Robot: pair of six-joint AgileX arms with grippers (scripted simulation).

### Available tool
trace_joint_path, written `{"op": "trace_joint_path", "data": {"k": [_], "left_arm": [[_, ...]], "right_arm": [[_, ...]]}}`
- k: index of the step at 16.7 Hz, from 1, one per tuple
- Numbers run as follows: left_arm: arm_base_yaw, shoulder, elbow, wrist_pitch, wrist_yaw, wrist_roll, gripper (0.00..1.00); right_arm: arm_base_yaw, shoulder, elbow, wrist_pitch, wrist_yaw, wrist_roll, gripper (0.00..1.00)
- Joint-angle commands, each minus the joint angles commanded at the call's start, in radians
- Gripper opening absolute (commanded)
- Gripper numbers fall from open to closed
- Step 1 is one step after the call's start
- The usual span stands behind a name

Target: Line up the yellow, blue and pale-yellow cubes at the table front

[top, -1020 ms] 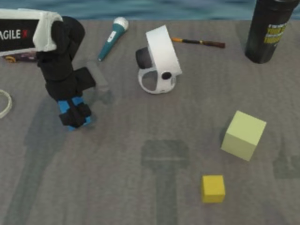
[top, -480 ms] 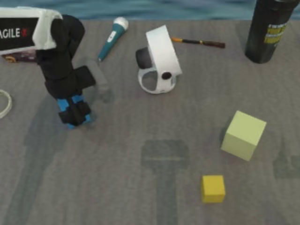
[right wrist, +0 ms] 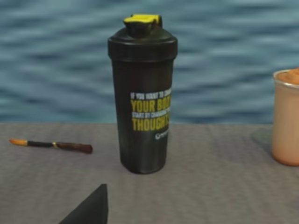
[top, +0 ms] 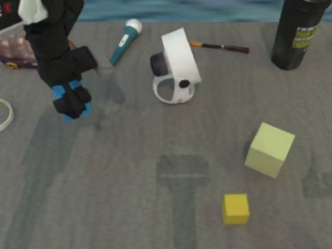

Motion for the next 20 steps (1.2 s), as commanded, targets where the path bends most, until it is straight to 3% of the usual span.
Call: {"op": "trace_joint_path", "data": {"k": [4,7,17,20], "left_arm": [[-0.008,0.003,-0.003,0.003,0.0,0.001,0.0],[-0.075,-0.013,-0.019,0.004,-0.001,-0.017,0.0],[-0.609,-0.151,-0.171,0.016,-0.001,-0.17,0.0],[-0.688,-0.181,-0.198,0.022,-0.003,-0.197,0.0]], "right_arm": [[0.0,0.0,0.0,0.0,0.0,0.0,1.0],[0.0,0.0,0.0,0.0,0.0,0.0,1.0],[0.0,0.0,0.0,0.0,0.0,0.0,1.0],[0.0,0.0,0.0,0.0,0.0,0.0,1.0]]}}
